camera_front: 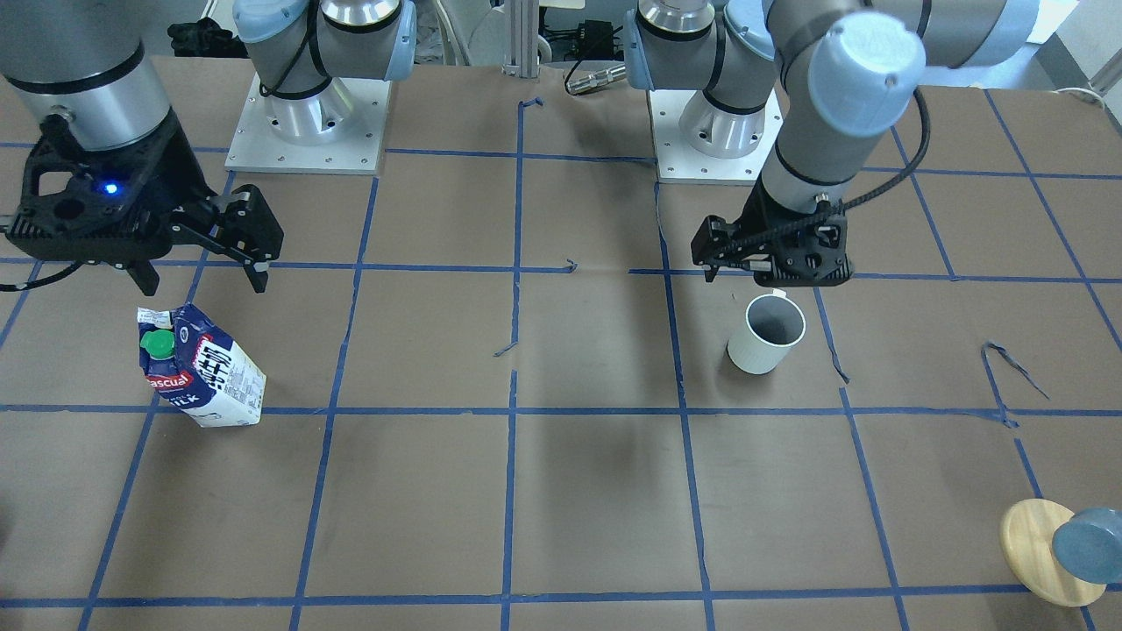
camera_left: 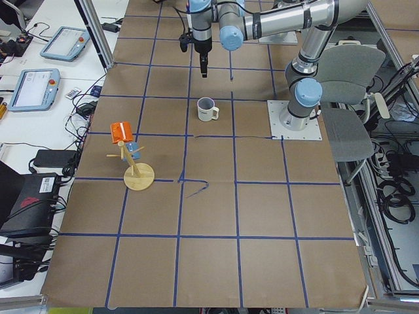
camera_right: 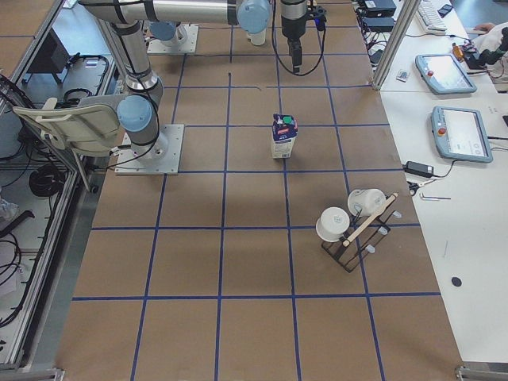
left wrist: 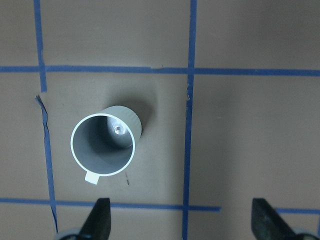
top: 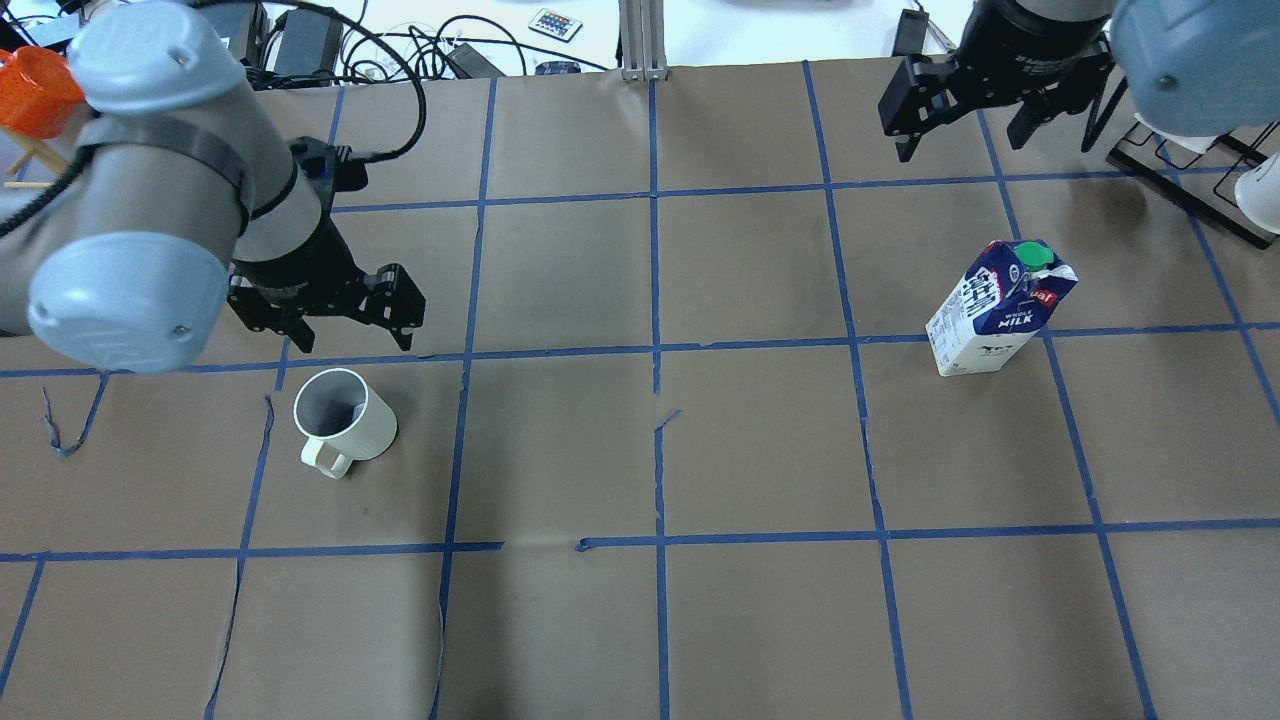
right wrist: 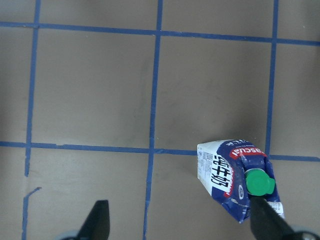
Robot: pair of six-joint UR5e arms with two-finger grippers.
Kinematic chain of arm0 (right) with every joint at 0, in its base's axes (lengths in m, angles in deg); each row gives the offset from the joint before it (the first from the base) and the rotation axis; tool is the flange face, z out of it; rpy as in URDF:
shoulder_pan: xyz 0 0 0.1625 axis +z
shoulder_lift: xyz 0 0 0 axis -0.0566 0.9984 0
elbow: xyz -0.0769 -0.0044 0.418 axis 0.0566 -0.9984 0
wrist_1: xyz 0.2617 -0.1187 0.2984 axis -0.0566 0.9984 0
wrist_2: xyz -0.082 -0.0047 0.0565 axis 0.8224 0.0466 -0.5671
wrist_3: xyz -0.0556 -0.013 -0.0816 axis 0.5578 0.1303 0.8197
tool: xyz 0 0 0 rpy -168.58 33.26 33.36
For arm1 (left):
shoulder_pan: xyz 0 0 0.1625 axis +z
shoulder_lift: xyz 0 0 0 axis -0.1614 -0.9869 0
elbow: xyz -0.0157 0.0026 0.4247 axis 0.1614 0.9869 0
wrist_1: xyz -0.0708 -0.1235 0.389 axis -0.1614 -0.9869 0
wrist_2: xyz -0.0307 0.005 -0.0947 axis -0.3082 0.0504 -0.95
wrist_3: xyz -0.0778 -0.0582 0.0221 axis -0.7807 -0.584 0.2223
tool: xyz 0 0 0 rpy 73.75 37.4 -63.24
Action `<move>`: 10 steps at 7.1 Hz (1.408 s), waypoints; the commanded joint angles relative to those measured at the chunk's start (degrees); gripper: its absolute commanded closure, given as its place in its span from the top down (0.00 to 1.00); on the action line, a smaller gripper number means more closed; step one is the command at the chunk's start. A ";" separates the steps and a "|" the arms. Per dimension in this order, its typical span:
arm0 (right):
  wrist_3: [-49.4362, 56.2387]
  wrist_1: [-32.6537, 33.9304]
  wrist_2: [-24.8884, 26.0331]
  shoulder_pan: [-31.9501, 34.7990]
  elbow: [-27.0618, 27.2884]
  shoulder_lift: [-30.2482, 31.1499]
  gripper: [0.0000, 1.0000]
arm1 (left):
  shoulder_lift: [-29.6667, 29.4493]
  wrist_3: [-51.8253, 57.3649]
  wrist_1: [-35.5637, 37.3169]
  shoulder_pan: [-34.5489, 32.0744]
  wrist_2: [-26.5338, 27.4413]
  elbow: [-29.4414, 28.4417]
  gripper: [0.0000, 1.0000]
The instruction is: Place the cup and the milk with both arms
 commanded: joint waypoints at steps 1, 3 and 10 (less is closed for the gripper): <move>6.83 5.78 -0.49 -6.06 4.97 -1.27 1.00 | -4.18 5.10 10.29 2.18 0.90 8.57 1.00; 10.28 10.48 -0.31 -7.40 9.37 -2.60 1.00 | -7.53 5.36 13.30 2.19 2.75 9.30 0.49; 14.69 16.73 0.56 -11.45 17.83 -7.00 0.97 | -12.35 -9.28 7.00 -5.06 -0.58 -5.14 0.00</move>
